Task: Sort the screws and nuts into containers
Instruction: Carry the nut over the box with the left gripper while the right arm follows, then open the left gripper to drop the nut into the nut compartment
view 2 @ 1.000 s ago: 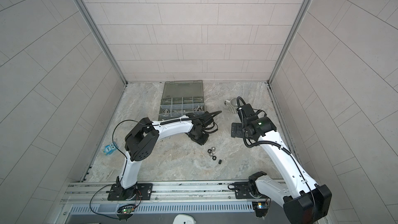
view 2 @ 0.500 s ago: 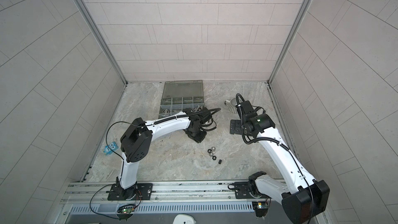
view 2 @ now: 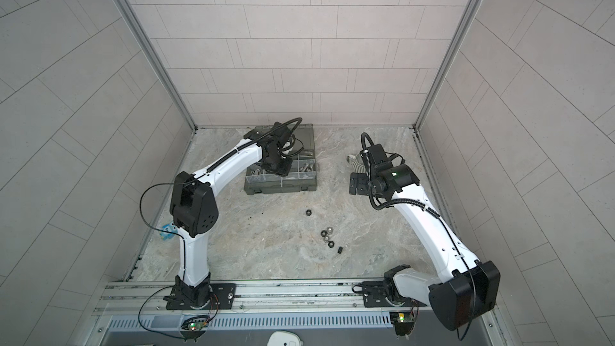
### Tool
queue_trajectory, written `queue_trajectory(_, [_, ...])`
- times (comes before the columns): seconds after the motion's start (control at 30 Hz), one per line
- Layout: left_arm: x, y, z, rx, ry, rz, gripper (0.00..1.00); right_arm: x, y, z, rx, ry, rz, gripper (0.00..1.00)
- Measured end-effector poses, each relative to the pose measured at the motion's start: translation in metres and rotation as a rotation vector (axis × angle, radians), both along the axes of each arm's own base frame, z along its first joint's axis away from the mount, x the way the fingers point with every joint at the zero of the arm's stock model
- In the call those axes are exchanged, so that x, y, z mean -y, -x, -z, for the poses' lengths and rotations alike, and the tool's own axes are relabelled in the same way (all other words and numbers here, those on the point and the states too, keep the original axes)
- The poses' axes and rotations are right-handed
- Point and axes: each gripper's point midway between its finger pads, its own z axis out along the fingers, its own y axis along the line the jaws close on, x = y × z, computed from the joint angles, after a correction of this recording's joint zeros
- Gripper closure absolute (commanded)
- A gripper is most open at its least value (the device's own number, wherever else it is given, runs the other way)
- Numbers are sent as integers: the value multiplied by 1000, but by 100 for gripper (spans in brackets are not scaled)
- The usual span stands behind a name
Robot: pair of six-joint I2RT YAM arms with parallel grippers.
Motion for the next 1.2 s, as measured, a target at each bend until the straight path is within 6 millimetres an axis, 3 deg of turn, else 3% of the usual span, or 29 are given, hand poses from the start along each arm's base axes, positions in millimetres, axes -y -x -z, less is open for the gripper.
queue_trajectory(0.1, [-17,-17,4,7,-18,-38,75,-3,-9,-3,9,-1,-4,1])
queue_trajectory(0.3, [-41,-31,32,-45,-54,-87,75,-7,-24,-7,22,0,-12,1])
queue_trajectory(0.6, [-50,-35,45,-67,-69,-106,75,-12,-39,-7,15,10,-33,1])
queue_trajectory(0.63, [-50,-36,46,-67,-69,-106,72,-13,-40,-7,14,11,-35,1])
queue_trajectory(0.77, [-50,-39,50,-69,-72,-107,45,-14,-43,-3,4,15,-44,1])
queue_trajectory(0.83, [-50,-39,51,-68,-77,-104,38,-15,-44,-1,-2,17,-51,1])
queue_trajectory(1.07, [-48,-40,47,-65,-67,-110,34,-17,-47,-2,-2,17,-67,1])
queue_trajectory(1.2, [-42,-27,41,-73,-50,-92,33,-17,-47,-2,-6,17,-66,1])
